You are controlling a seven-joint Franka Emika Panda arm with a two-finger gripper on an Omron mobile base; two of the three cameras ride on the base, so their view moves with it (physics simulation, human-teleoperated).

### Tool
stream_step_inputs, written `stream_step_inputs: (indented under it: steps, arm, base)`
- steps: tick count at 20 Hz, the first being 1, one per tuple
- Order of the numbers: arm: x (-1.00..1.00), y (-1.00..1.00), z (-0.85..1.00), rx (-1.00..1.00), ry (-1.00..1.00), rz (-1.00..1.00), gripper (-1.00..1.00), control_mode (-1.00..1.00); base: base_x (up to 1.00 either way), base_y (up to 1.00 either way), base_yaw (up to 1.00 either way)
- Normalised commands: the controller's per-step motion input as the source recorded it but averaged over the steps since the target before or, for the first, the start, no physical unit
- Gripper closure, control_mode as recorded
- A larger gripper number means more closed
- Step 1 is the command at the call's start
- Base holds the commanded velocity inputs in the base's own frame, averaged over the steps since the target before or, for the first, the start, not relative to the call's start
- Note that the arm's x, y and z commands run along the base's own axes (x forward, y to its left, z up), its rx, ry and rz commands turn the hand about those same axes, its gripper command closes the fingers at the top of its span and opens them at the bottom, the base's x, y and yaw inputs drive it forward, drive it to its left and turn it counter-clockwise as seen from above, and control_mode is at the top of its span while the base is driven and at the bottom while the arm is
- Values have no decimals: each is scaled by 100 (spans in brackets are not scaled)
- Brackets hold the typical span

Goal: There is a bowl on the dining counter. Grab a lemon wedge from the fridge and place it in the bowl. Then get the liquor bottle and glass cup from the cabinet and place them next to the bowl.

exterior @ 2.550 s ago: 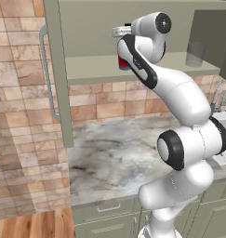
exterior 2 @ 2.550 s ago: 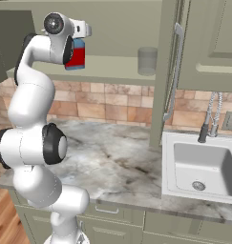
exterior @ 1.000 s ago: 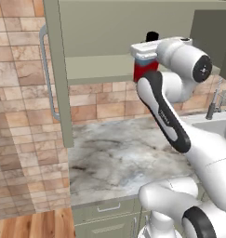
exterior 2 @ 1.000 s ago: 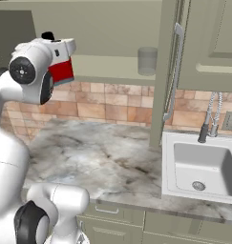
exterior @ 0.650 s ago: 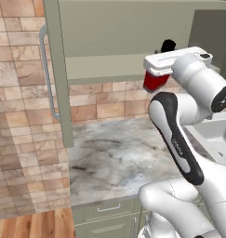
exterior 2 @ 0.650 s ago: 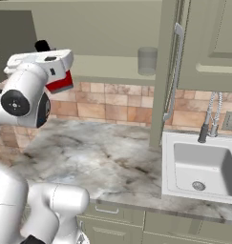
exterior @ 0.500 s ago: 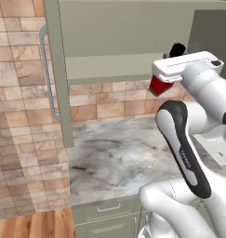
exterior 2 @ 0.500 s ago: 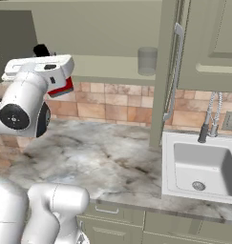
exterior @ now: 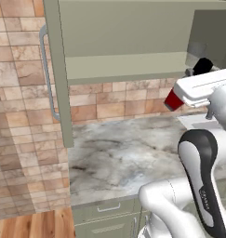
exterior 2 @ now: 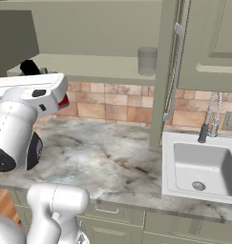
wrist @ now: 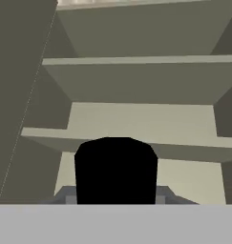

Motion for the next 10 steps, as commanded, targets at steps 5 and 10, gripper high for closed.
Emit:
stream_step_inputs:
  steps: [5, 10]
  arm:
    - [-40, 6, -16, -2, 11, 0, 100, -100]
    - [-4, 3, -1, -1, 4, 0, 100, 100]
  base:
    - [0, 0, 0]
    - [-24, 9, 0]
